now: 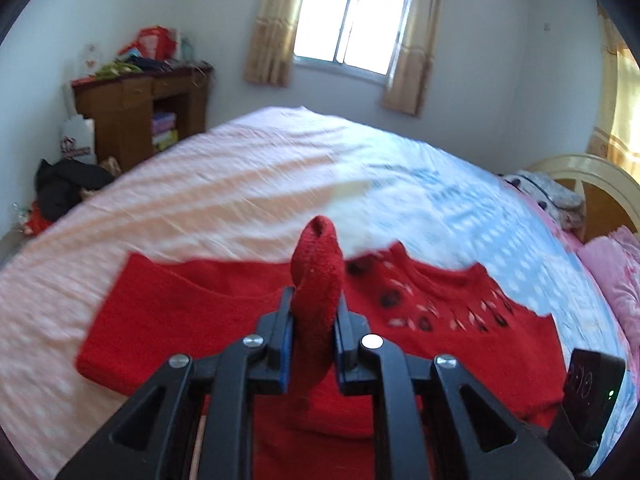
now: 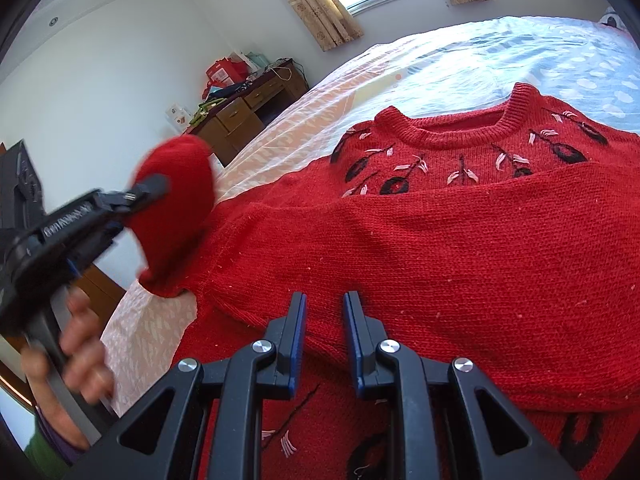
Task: Fold small clothes
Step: 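Fold the held sleeve across the sweater body with the left tool, release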
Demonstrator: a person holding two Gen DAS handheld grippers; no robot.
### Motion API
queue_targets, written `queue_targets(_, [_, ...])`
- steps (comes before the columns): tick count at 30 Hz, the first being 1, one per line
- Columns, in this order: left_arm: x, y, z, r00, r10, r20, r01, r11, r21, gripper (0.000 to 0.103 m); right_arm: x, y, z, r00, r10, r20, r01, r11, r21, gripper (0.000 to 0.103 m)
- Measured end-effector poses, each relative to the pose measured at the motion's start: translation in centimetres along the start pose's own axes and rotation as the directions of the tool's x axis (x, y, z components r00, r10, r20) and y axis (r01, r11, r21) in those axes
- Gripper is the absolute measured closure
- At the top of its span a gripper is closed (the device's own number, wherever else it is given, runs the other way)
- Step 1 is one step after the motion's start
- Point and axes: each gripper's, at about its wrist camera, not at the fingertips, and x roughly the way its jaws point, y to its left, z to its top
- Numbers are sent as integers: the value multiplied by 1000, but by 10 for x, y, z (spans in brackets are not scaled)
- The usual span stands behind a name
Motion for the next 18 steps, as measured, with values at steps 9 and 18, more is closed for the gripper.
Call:
queue_targets(9, [20,-25,-42,989,41,-142,-25,993,111,70,-1,-5,-1,1000,20,3,-20,1000,14,83])
queue_targets(18, [-34,10,-73,990,136,-45,-136,991,0,23,-2,-9,0,1000,29,-6,-29,999,32,83])
